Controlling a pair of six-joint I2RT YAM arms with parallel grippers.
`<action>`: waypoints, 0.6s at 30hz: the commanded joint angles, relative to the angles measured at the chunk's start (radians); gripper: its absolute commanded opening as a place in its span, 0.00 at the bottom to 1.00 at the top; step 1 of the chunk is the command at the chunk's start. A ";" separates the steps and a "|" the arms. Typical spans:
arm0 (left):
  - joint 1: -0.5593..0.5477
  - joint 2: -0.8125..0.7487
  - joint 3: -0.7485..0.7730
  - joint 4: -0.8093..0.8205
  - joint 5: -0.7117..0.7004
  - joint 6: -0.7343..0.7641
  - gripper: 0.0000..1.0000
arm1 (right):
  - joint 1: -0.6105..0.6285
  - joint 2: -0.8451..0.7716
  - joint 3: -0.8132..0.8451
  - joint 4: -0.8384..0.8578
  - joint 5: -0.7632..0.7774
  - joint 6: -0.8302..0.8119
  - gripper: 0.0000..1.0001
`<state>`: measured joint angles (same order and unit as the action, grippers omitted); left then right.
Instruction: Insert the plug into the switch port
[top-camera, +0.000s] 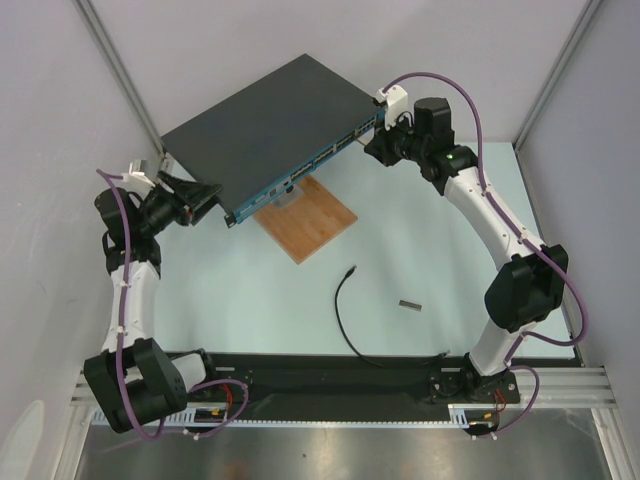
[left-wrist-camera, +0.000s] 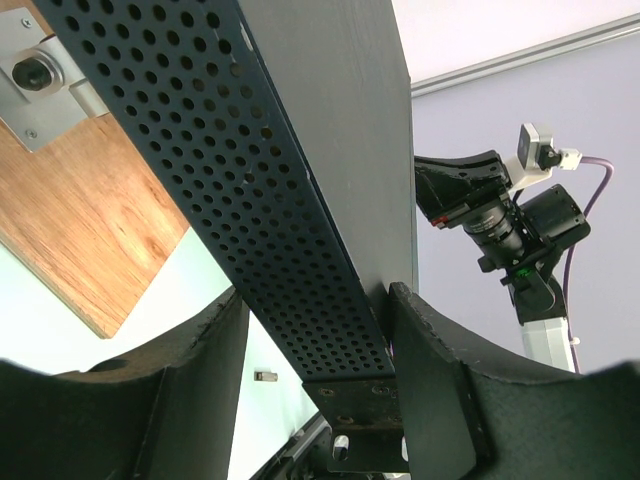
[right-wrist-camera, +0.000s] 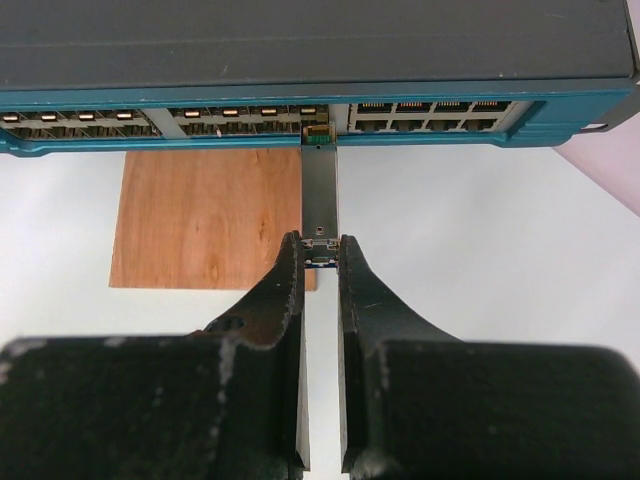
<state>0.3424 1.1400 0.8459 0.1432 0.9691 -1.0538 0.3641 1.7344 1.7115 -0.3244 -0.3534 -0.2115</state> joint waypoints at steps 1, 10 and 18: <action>-0.031 0.029 0.042 0.065 -0.047 0.034 0.00 | 0.021 -0.007 0.007 0.065 -0.001 0.015 0.00; -0.029 0.024 0.038 0.070 -0.049 0.032 0.00 | 0.026 -0.025 -0.013 0.070 0.008 0.014 0.00; -0.031 0.024 0.038 0.072 -0.049 0.031 0.00 | 0.027 -0.036 -0.026 0.079 0.024 0.012 0.00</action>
<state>0.3424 1.1408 0.8459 0.1444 0.9718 -1.0546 0.3771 1.7332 1.6825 -0.3122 -0.3325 -0.2100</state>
